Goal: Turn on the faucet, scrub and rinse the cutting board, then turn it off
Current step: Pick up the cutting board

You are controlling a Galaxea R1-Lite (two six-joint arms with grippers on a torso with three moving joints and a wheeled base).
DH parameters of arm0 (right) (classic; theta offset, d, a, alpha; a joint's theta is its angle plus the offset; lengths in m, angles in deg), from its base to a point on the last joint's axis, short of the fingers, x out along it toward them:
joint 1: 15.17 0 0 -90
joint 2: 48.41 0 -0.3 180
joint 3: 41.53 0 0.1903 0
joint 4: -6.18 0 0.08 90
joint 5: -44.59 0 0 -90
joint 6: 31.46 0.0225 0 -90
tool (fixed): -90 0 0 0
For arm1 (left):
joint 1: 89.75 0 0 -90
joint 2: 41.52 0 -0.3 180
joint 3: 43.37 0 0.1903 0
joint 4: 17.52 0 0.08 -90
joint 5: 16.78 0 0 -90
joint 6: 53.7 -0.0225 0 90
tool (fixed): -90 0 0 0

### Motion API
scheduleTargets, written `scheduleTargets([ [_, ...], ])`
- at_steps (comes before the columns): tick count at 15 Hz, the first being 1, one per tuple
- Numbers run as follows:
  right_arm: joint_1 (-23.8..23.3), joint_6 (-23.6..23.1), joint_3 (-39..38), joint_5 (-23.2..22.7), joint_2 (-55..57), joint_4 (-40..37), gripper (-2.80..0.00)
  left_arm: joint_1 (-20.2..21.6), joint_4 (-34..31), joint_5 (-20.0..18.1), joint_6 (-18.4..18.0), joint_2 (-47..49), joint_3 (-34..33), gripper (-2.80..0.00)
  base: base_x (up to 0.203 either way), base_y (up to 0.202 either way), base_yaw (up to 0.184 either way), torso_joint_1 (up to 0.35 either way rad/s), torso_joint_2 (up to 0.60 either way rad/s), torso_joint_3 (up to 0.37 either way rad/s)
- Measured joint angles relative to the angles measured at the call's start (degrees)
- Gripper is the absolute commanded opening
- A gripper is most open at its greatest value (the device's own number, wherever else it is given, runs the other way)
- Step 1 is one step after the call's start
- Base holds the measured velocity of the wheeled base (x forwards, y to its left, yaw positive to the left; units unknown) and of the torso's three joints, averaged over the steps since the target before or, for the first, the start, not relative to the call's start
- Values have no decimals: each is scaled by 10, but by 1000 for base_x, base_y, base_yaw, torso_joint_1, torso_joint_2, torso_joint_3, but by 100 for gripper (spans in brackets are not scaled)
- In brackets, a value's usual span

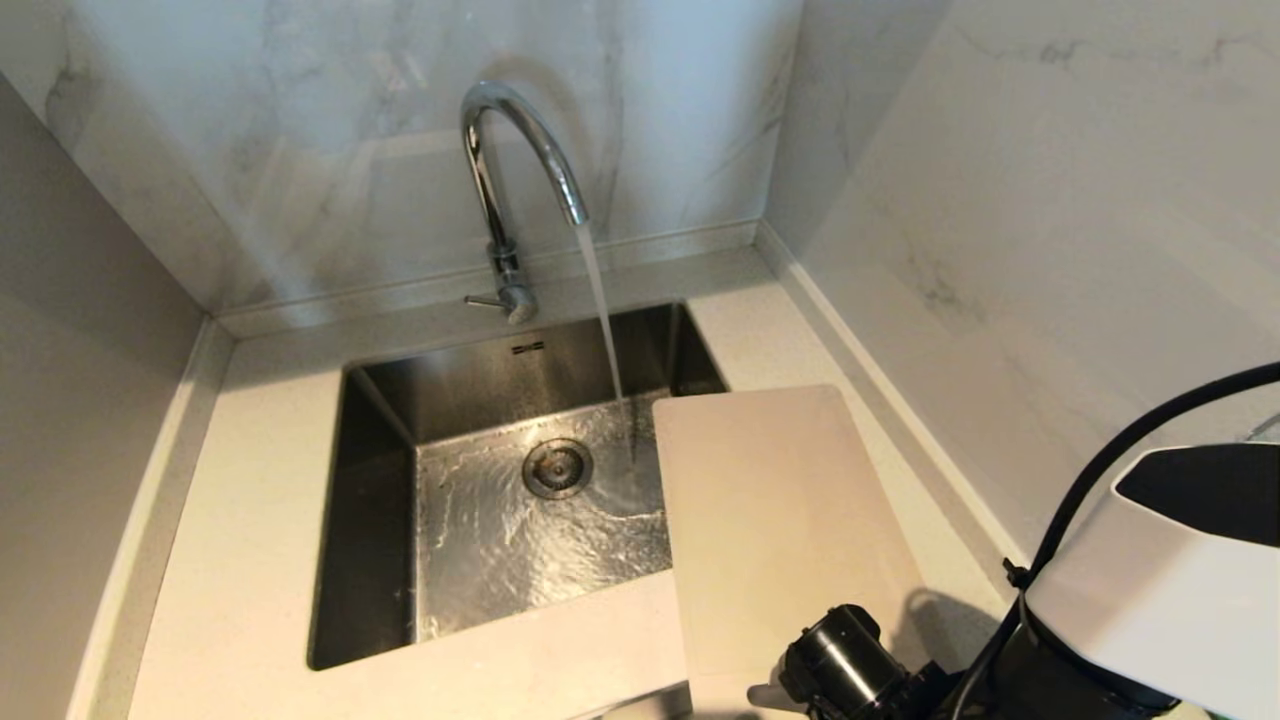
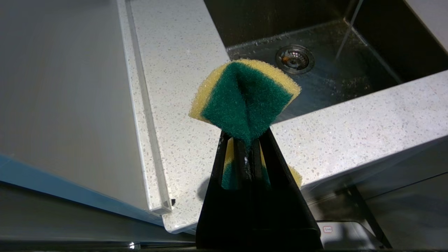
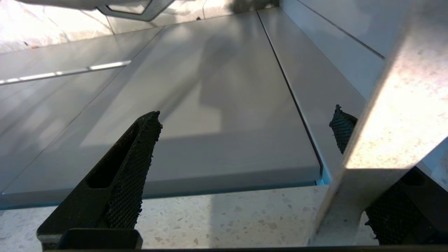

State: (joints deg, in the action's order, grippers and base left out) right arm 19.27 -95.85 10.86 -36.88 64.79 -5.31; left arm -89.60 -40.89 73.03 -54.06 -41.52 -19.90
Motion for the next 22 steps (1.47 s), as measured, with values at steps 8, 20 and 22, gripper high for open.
scheduleTargets([
  [8,7,-2,0,9,14,9,0,0,1,0,1,0,-1,-280,0,0,0,0,0,0],
  [20,16,-1,-32,45,44,87,0,0,1,0,1,0,-1,-280,0,0,0,0,0,0],
  [22,17,-1,-31,46,45,86,0,0,1,0,1,0,-1,-280,0,0,0,0,0,0],
])
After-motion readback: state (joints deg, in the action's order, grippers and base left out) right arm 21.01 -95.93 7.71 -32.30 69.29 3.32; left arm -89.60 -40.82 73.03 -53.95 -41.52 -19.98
